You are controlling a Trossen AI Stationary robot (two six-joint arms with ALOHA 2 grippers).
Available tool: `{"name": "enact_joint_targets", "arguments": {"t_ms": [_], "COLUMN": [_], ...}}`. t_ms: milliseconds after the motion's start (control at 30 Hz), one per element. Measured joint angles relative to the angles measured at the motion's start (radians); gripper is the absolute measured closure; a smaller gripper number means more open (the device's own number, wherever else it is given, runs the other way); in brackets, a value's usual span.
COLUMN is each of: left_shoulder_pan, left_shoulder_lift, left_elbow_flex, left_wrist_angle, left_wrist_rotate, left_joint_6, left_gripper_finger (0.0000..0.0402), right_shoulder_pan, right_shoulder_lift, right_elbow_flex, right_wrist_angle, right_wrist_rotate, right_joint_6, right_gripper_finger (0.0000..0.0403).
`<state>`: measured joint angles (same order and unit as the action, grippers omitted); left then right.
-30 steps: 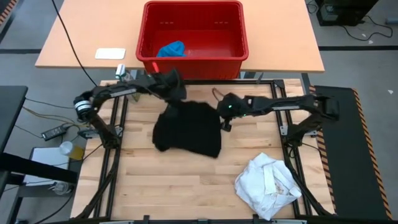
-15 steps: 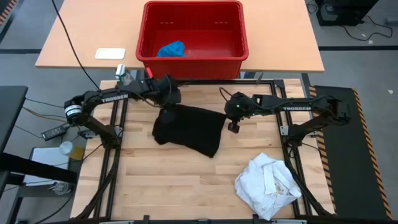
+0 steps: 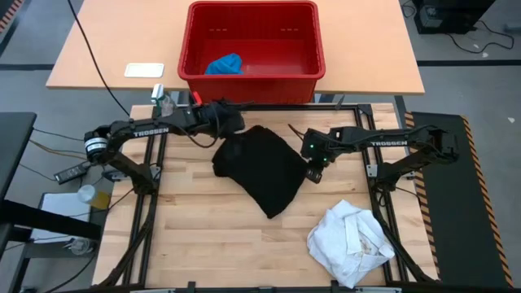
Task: Fold laundry
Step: Fold the black shirt
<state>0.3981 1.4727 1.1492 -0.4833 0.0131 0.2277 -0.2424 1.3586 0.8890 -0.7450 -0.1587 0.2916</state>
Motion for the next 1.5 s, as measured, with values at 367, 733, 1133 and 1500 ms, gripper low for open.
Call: {"name": "enact_joint_targets", "arguments": {"t_ms": [367, 733, 1133, 1500], "left_shoulder_pan": [-0.282, -0.574, -0.617, -0.618], "left_shoulder_lift": [0.013, 0.265, 0.482, 0.533], "left_elbow_flex": [-0.001, 0.074, 0.117, 0.119], "left_wrist_angle": [-0.115, 0.137, 0.182, 0.180], "left_wrist_rotate": [0.128, -0.095, -0.202, -0.191], "left_joint_6": [-0.156, -0.178, 0.155, 0.132], "left_gripper_finger": [0.0176, 0.0163, 0.0122, 0.0233], "right_shoulder_pan": [0.059, 0.101, 0.178, 0.283], "right_shoulder_lift": [-0.013, -0.136, -0.314, -0.301], "right_elbow_flex": [0.000, 0.001, 0.001, 0.001], "right_wrist_angle": [-0.085, -0.020, -0.059, -0.011], "right_wrist_rotate": [-0.210, 0.030, 0.192, 0.269], "right_joint_6": [0.267, 0.324, 0.503, 0.578], "right_gripper_finger": [0.0226, 0.0224, 0.0225, 0.0225]}}
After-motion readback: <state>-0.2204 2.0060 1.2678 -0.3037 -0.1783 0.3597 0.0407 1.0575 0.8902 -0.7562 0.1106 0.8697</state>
